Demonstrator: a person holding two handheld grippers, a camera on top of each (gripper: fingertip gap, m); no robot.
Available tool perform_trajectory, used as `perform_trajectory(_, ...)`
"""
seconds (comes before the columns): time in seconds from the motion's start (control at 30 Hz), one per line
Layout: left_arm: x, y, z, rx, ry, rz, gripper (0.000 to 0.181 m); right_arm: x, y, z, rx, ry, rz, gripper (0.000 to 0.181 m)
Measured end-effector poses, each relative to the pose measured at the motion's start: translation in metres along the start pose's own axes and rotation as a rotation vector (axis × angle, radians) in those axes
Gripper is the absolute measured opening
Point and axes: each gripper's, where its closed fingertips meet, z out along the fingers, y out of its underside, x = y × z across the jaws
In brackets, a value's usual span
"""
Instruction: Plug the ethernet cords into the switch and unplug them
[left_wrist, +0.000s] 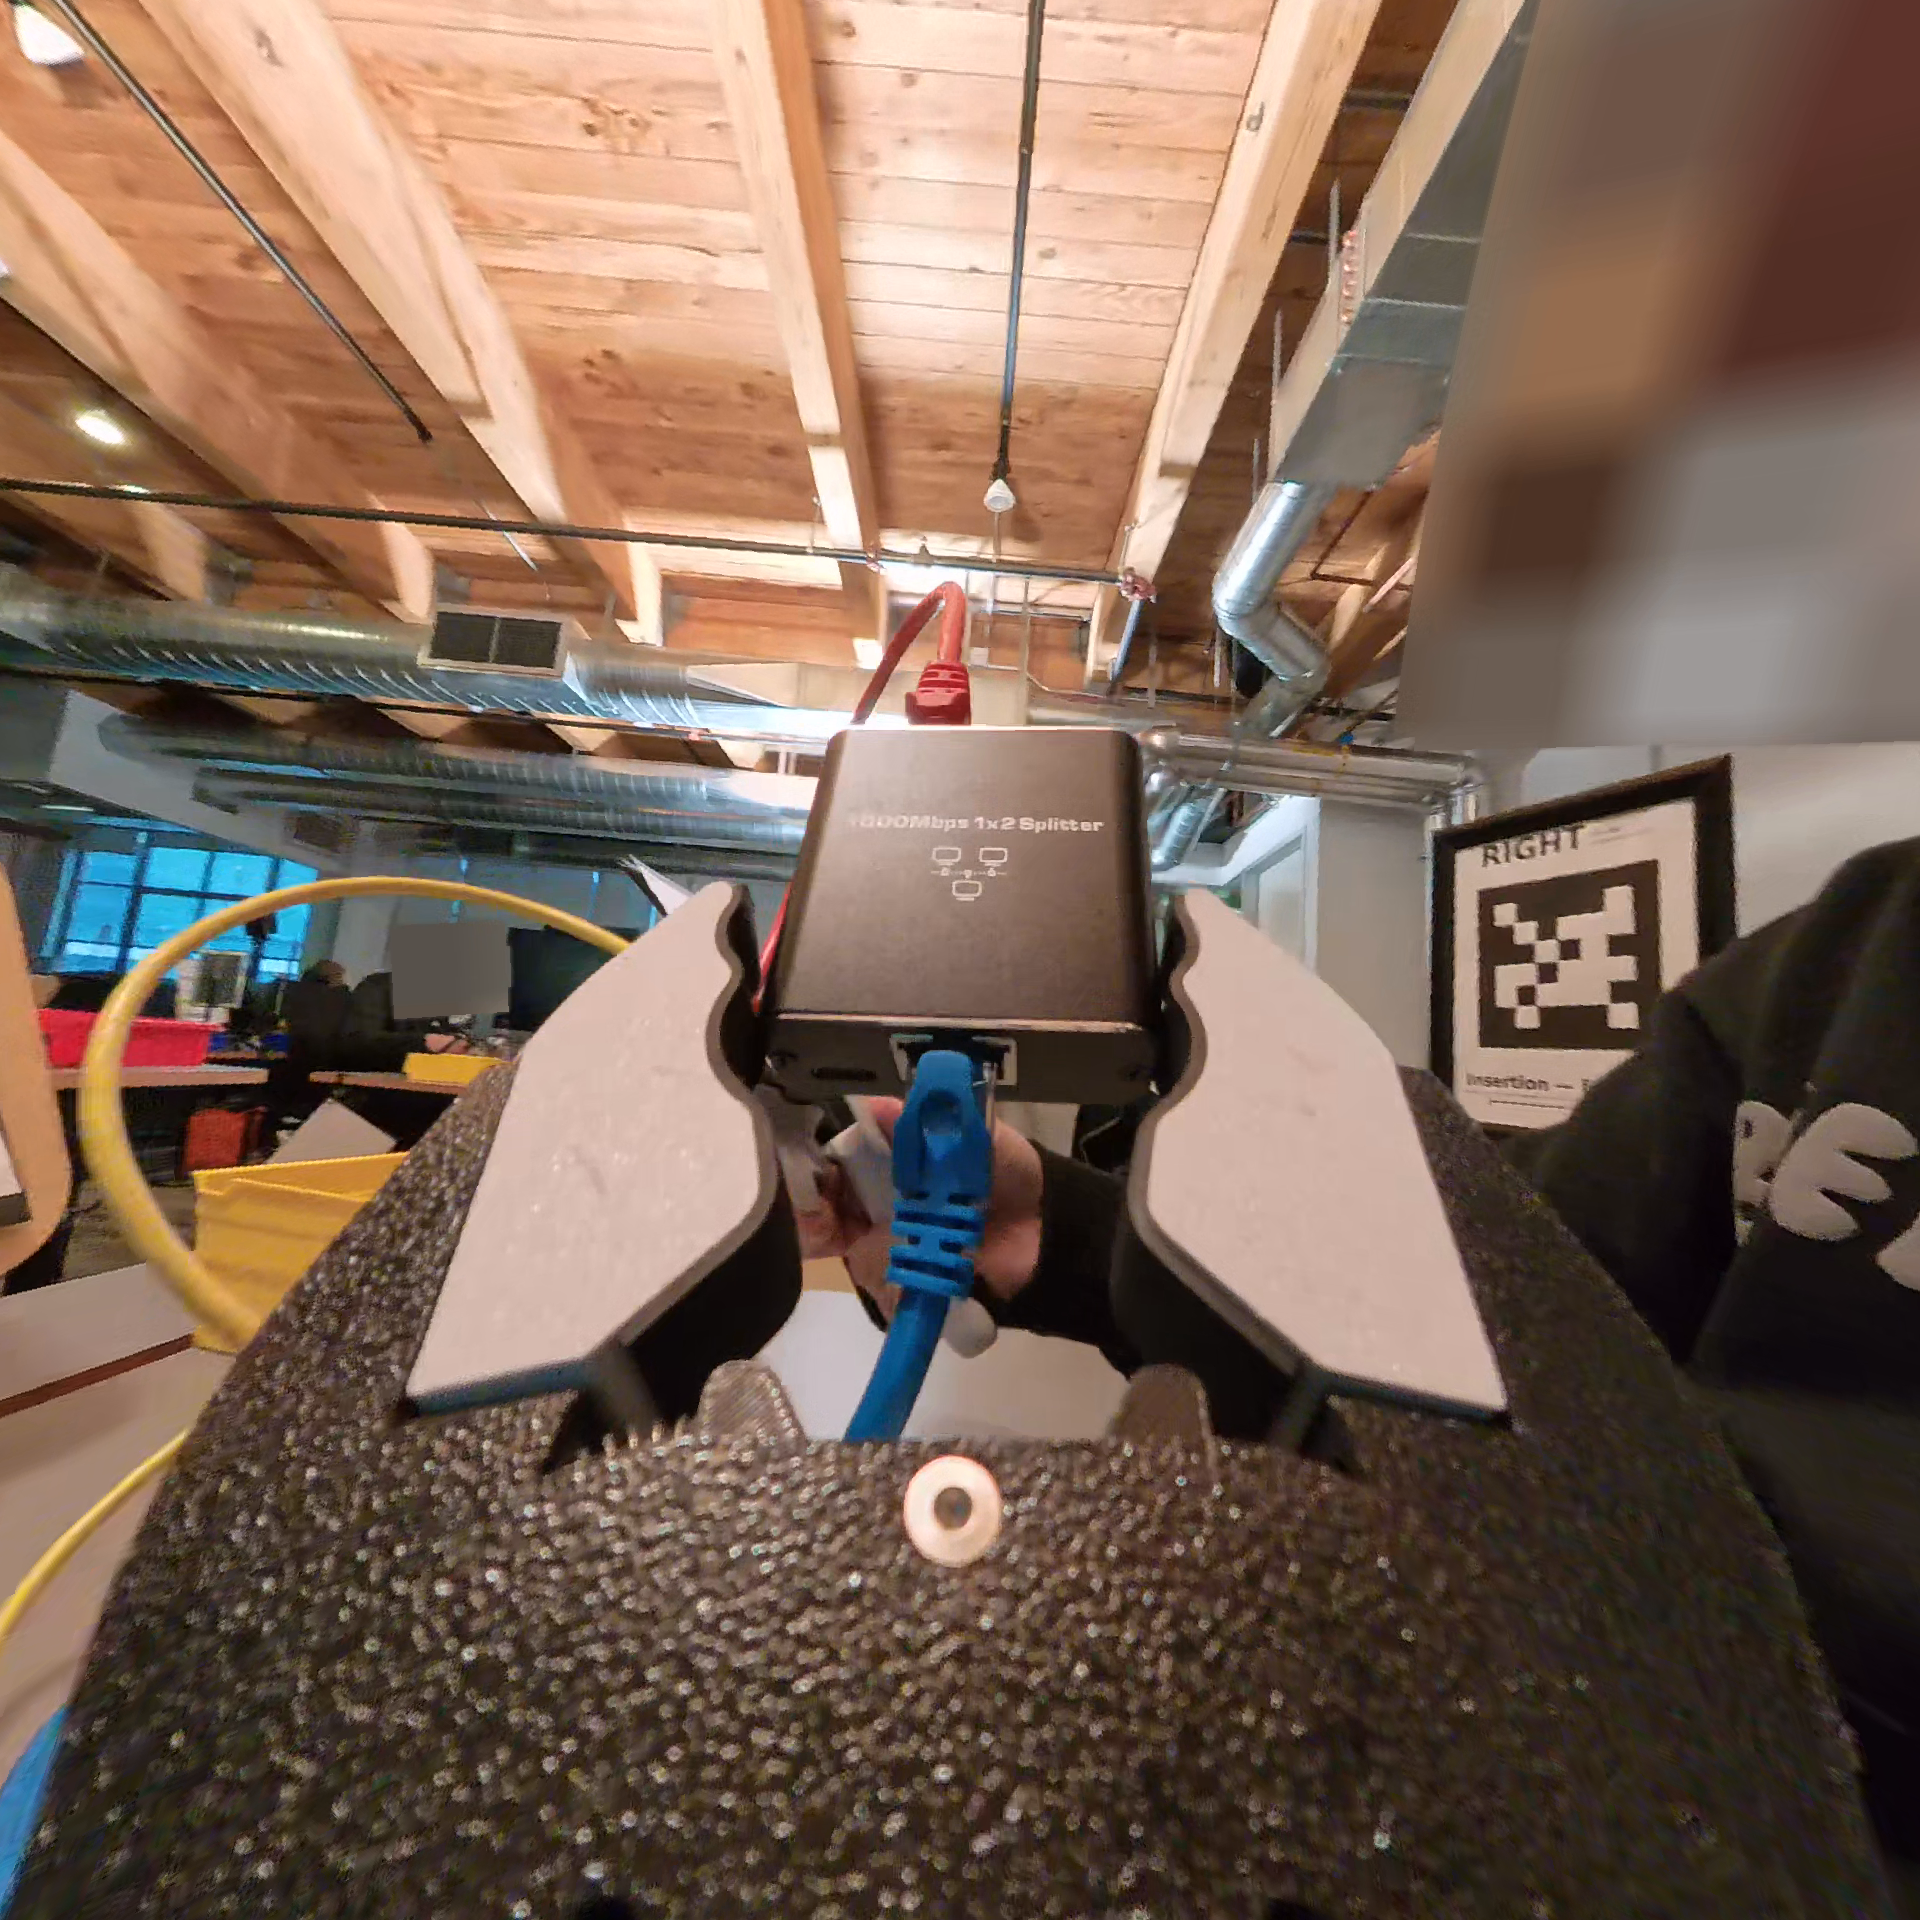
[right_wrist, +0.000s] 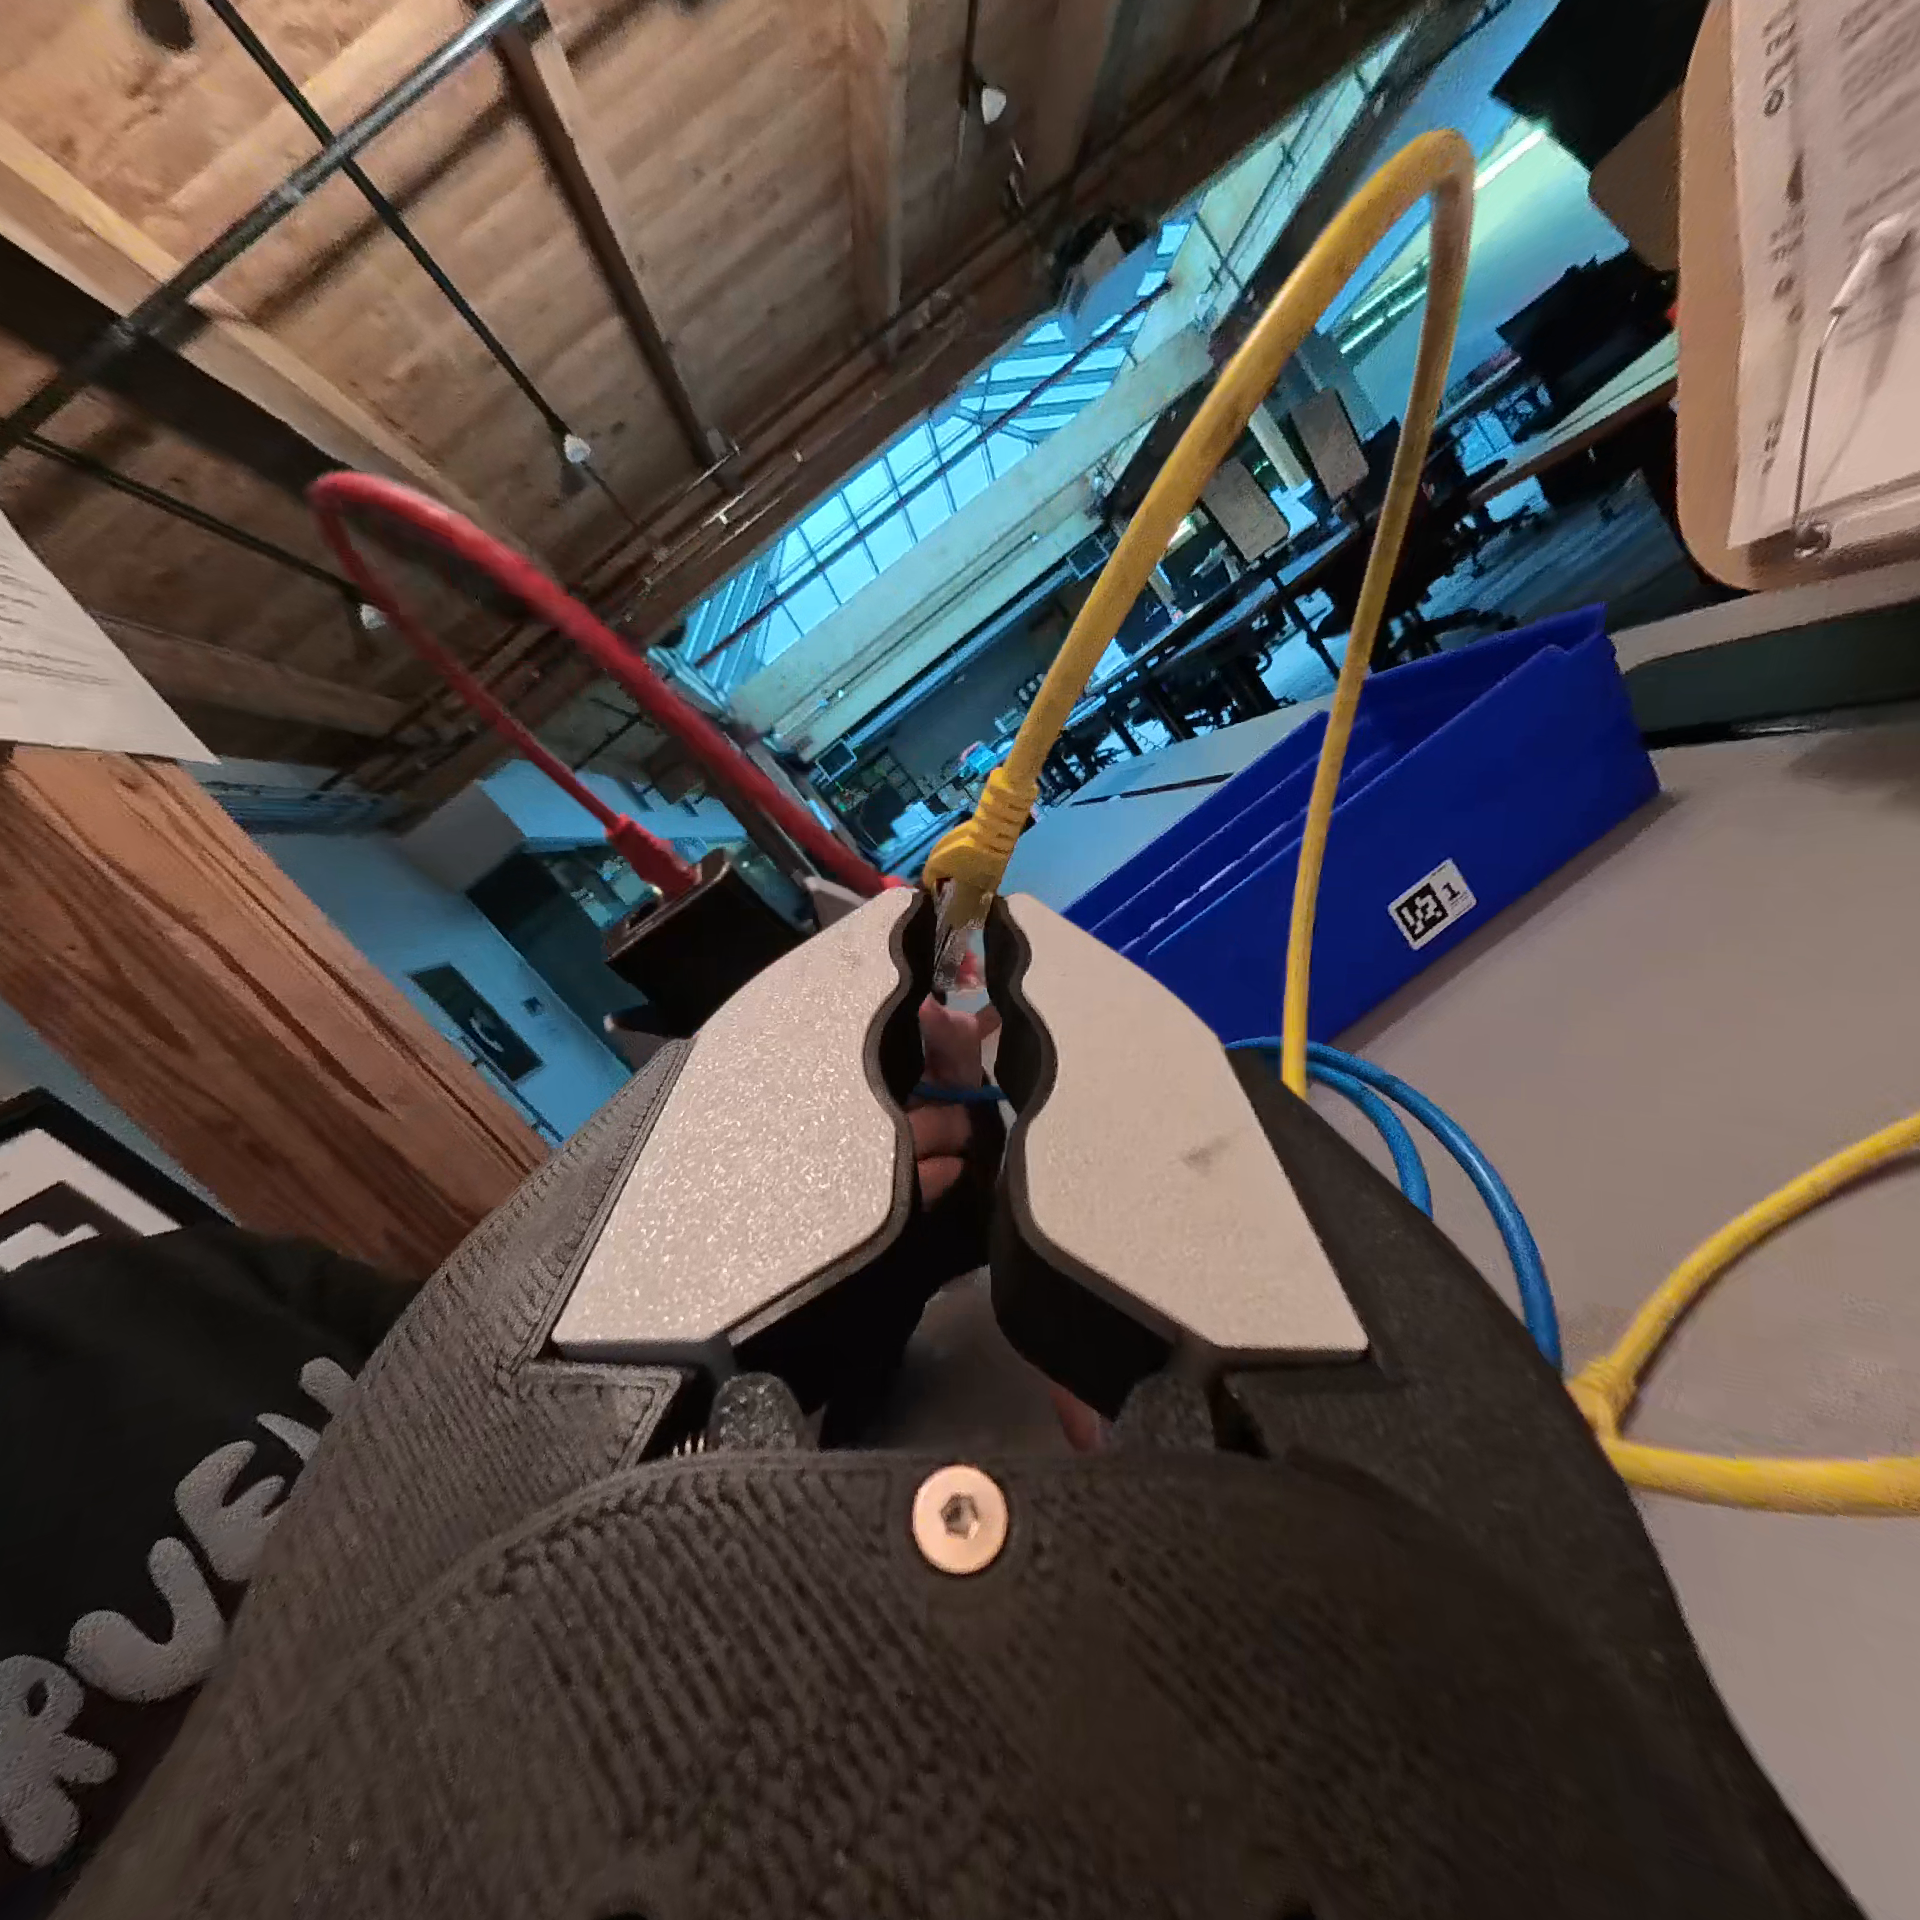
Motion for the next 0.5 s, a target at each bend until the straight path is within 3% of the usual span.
perform_trajectory(0.2,-0.005,0.006,-0.014,-0.142,-0.006,0.077,0.074,-0.004,-0.037,-0.007,0.052,0.033,-0.081,0.011)
perform_trajectory(0.37,-0.016,0.03,-0.028,-0.366,-0.032,0.171,0.074,-0.044,-0.075,-0.004,-0.008,0.019,-0.226,0.011)
perform_trajectory(0.5,-0.026,0.051,-0.031,-0.462,-0.082,0.203,0.074,-0.075,-0.117,-0.01,0.006,0.031,-0.335,0.011)
